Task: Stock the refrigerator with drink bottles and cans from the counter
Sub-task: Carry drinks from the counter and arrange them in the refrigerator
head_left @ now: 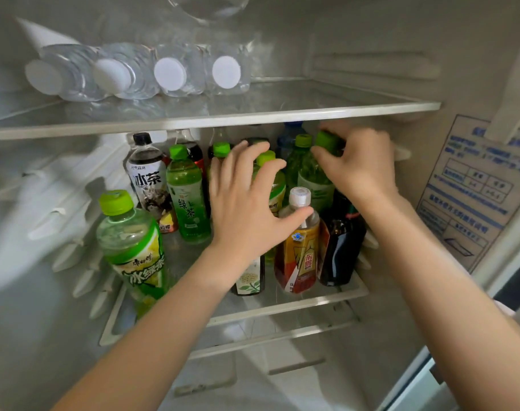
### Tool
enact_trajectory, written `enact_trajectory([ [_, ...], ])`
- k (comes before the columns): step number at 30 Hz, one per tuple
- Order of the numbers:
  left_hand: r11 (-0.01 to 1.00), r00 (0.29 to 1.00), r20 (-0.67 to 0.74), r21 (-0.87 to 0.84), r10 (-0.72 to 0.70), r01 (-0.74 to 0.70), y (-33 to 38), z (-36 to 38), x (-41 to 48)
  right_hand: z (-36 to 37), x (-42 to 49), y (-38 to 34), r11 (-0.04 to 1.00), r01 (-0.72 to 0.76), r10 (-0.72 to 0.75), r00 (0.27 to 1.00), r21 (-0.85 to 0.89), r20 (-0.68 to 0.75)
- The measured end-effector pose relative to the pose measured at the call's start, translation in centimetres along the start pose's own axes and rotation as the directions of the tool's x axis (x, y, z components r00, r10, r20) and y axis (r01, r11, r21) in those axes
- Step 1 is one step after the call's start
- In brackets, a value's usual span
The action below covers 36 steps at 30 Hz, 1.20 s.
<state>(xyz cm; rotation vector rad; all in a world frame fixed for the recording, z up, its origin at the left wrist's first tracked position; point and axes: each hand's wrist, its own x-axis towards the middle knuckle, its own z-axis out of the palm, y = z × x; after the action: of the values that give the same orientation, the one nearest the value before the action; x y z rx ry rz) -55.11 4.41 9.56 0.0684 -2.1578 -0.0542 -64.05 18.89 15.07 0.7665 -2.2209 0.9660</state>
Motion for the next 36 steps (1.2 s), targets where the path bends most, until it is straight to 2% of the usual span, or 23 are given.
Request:
enact_trajectory([
  [4,0.999,0.994,-0.109,0.047,-0.015,0.021,1.9,1.5,-3.0,-0.2,-1.9,-0.4,0.995,0.089,-0.088,0.996,0.054,-0.023],
  [7,0.996,0.993,-0.105,0.063,-0.049,0.056,3.9,2.9,-5.3,-1.0,-2.4,-0.6,0.991,0.111,-0.104,0.99,0.079,-0.093],
  [9,0.998,0.993,-0.121,0.055,0.005,0.002,5.1,4.0,-7.3,-1.5,-2.4,-0.9,0.989,0.114,-0.102,0.987,0.09,-0.128],
  [11,0.989,0.984,-0.117,0.076,0.137,-0.128,6.1,5.1,-9.2,-2.0,-2.3,-1.3,0.988,0.134,-0.122,0.981,0.074,-0.152],
  [13,0.951,0.96,0.024,0.127,0.28,-0.281,7.1,5.8,-10.3,-2.4,-2.5,-1.8,0.98,0.199,-0.192,0.966,0.026,-0.172],
  [15,0.905,0.91,0.227,0.173,0.347,-0.389,8.1,6.4,-10.3,-2.7,-2.9,-2.1,0.965,0.263,-0.256,0.948,0.013,-0.191],
  [17,0.89,0.877,0.373,0.217,0.304,-0.401,8.6,6.4,-9.5,-3.0,-3.4,-2.1,0.954,0.298,-0.288,0.933,0.016,-0.216],
  [20,0.877,0.854,0.451,0.261,0.258,-0.403,8.4,6.8,-8.9,-3.4,-4.4,-1.9,0.94,0.339,-0.318,0.907,0.029,-0.275],
  [26,0.87,0.864,0.388,0.241,0.32,-0.43,6.8,7.6,-9.1,-4.2,-6.4,-1.7,0.891,0.453,-0.401,0.784,-0.005,-0.474],
  [29,0.861,0.864,0.344,0.223,0.368,-0.456,6.4,7.7,-9.3,-5.2,-6.9,-2.1,0.883,0.47,-0.394,0.741,0.002,-0.544],
  [36,0.858,0.856,0.254,0.145,0.45,-0.494,5.7,7.0,-9.2,-7.6,-8.2,-3.1,0.918,0.366,-0.219,0.789,0.153,-0.574],
])
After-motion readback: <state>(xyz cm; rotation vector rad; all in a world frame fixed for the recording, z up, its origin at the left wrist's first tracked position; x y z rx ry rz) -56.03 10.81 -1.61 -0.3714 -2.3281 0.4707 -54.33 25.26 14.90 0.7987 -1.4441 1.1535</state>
